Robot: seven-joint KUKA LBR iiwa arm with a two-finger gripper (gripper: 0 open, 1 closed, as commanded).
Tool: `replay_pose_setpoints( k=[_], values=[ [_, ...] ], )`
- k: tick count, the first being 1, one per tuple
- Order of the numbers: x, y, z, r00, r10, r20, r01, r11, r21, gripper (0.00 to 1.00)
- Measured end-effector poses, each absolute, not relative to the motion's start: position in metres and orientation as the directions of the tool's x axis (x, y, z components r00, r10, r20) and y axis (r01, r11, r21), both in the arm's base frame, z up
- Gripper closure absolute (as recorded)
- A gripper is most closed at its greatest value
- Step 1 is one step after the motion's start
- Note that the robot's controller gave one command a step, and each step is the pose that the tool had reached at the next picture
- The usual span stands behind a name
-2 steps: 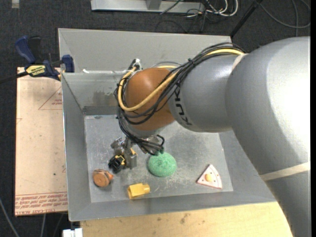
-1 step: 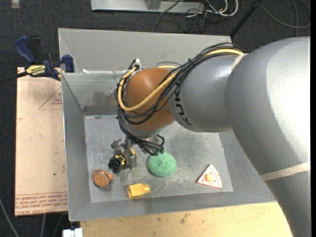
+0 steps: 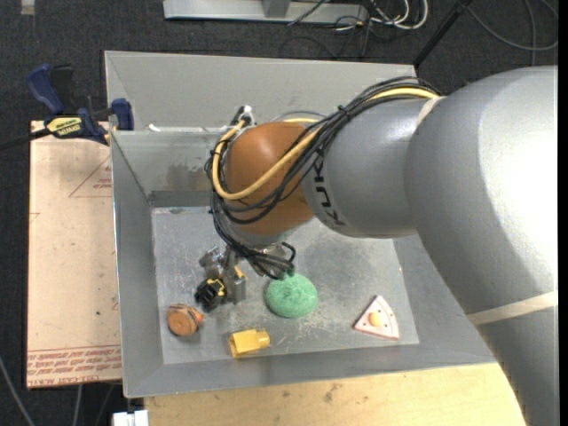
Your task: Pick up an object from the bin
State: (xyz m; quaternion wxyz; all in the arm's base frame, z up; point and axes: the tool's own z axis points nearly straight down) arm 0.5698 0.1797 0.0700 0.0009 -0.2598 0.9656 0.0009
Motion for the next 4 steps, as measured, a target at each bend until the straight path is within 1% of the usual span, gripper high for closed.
replay_pose_setpoints(
  k=[1, 2, 3, 4],
  values=[
    [0.569, 0.180, 0.073, -0.865, -0.501, 0.000, -0.501, 0.865, 0.002, 1.00],
    [0.567, 0.179, 0.086, -0.865, -0.501, 0.007, -0.501, 0.865, 0.003, 1.00],
    [0.567, 0.179, 0.110, -0.865, -0.501, 0.007, -0.501, 0.865, 0.003, 1.00],
    [0.569, 0.180, 0.133, -0.865, -0.501, 0.000, -0.501, 0.865, 0.001, 1.00]
  ],
)
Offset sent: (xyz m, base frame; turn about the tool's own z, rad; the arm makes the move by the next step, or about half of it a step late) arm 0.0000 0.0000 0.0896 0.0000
